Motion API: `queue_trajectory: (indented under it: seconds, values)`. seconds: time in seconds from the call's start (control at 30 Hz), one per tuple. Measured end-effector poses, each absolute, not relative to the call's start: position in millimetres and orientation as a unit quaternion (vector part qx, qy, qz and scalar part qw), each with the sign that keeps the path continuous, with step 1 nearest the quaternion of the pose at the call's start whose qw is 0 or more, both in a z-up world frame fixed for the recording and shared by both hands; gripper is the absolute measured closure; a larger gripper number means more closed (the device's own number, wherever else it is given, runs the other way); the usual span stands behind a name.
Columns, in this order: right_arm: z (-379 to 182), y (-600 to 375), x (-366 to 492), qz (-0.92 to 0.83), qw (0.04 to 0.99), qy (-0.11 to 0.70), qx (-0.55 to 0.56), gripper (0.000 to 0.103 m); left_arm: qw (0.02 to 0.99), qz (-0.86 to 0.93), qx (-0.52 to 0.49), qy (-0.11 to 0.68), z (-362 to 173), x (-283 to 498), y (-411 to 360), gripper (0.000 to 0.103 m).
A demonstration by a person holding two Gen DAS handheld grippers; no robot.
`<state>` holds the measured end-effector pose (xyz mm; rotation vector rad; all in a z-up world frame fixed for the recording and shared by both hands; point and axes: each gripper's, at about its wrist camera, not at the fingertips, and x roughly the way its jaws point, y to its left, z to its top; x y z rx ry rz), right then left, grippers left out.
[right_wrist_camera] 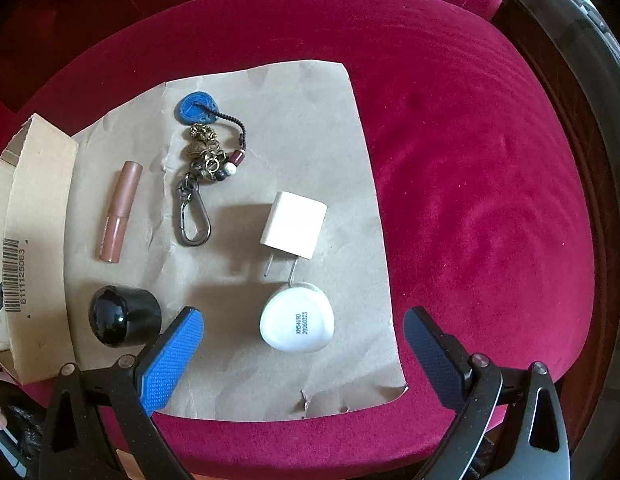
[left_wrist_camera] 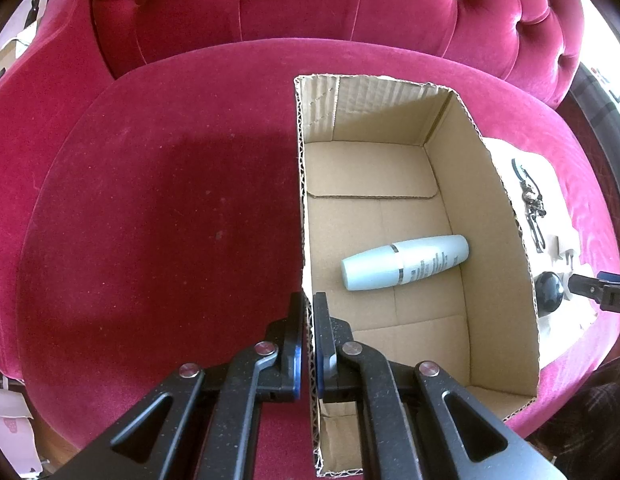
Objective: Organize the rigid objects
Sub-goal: 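Move the right tool back to the paper and grasp the white round jar, then carry the white round jar into the box and release it with the right tool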
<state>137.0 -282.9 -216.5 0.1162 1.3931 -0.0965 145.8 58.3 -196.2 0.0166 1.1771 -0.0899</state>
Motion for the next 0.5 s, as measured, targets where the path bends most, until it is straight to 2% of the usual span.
queue_trajectory:
  seconds: [0.1, 0.17, 0.27, 0.3, 0.33, 0.37, 0.5]
  values:
    - [-217.5, -282.0, 136.8, -0.041, 0.762, 0.643, 0.058, 0.002, 0.831, -0.043, 0.007, 0.555, -195.9, 146.3, 59.1, 0.099]
    - [-216.0, -285.0, 136.8, -0.038, 0.762, 0.643, 0.062, 0.007, 0.831, -0.042, 0.007, 0.555, -195.8, 146.3, 59.1, 0.099]
    - [-219.4, -283.7, 138.2, -0.036, 0.759, 0.647, 0.063, 0.024, 0.831, -0.042, 0.007, 0.555, -195.9, 146.3, 59.1, 0.099]
    - [-220.7, -284.2, 137.7, -0.034, 0.757, 0.649, 0.065, 0.037, 0.831, -0.042, 0.007, 0.555, -195.9, 146.3, 59.1, 0.099]
    - [-221.6, -284.6, 137.3, -0.033, 0.756, 0.651, 0.067, 0.056, 0.831, -0.042, 0.007, 0.555, -195.9, 146.3, 59.2, 0.099]
    - [-221.9, -284.0, 136.0, -0.028, 0.756, 0.651, 0.066, 0.064, 0.831, -0.042, 0.007, 0.555, -196.1, 146.2, 59.4, 0.099]
    - [-215.7, -279.9, 132.6, -0.017, 0.766, 0.640, 0.055, 0.063, 0.830, -0.042, 0.008, 0.556, -195.9, 146.0, 58.4, 0.099]
